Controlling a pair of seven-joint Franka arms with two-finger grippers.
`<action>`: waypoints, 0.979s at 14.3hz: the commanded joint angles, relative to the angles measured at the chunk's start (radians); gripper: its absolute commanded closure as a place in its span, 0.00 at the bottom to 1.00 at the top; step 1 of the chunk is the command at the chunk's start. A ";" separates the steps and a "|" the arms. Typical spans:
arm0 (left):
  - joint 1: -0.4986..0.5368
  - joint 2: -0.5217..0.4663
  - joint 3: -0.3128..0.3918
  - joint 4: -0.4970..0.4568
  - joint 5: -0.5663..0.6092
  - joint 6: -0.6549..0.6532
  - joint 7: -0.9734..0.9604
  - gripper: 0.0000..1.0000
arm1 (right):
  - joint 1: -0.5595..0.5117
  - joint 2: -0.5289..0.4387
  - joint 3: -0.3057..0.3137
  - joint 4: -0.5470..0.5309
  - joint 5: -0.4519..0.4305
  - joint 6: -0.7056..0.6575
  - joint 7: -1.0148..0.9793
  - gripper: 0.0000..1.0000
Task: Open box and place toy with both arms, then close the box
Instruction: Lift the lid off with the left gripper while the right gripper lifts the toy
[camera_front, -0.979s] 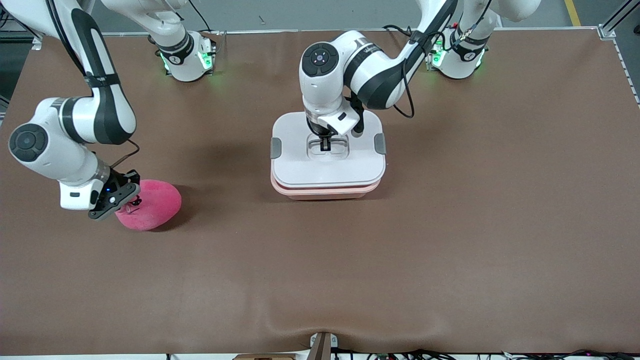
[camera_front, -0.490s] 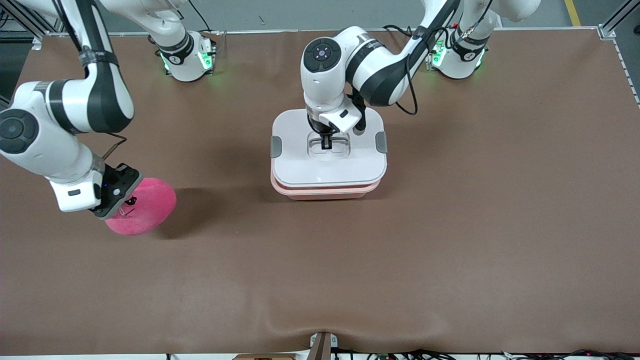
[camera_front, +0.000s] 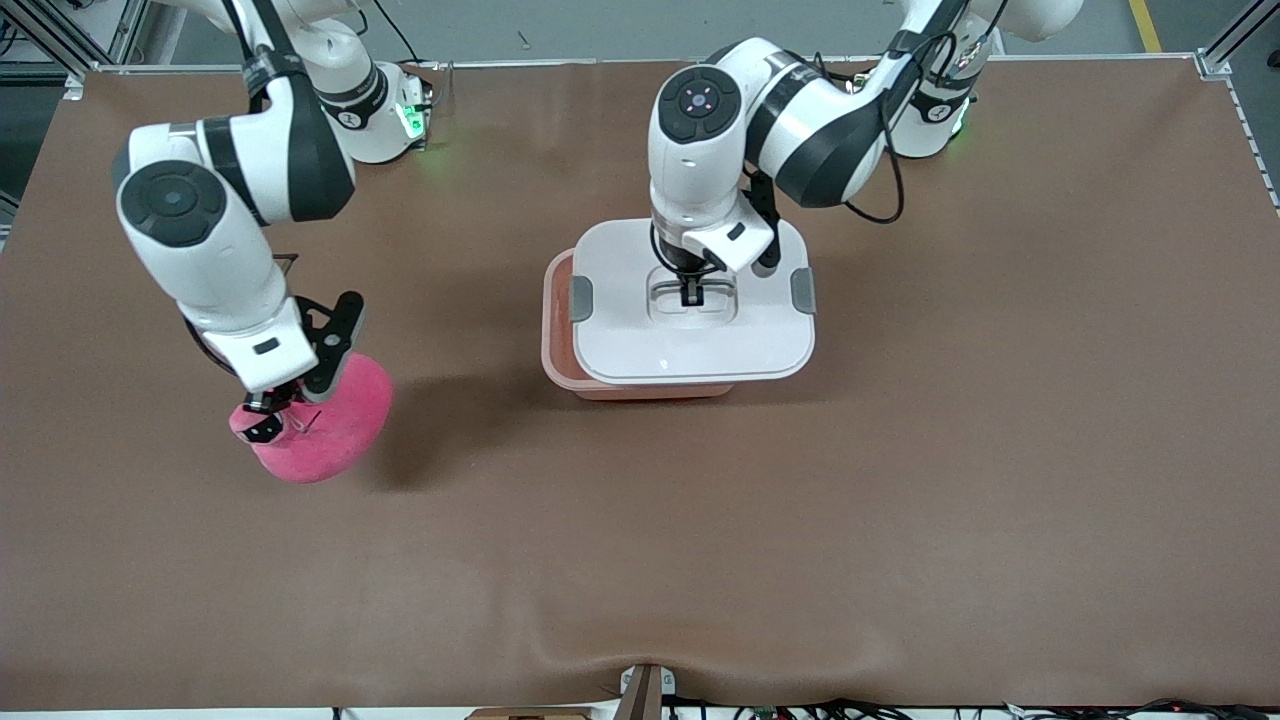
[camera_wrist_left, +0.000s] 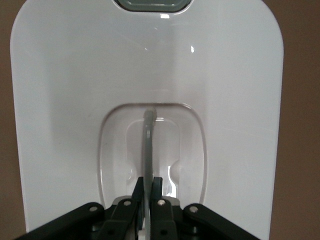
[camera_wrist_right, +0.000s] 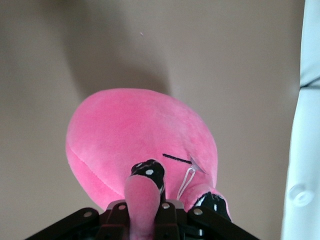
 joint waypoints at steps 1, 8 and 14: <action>0.010 -0.034 -0.004 -0.020 0.013 -0.027 0.036 1.00 | 0.087 -0.034 -0.008 -0.002 -0.082 -0.018 -0.066 1.00; 0.118 -0.127 -0.010 -0.095 0.052 -0.027 0.161 1.00 | 0.230 -0.047 -0.007 -0.005 -0.156 -0.058 -0.074 1.00; 0.240 -0.210 -0.015 -0.159 0.043 -0.021 0.331 1.00 | 0.386 -0.042 0.008 0.009 -0.246 -0.075 -0.056 1.00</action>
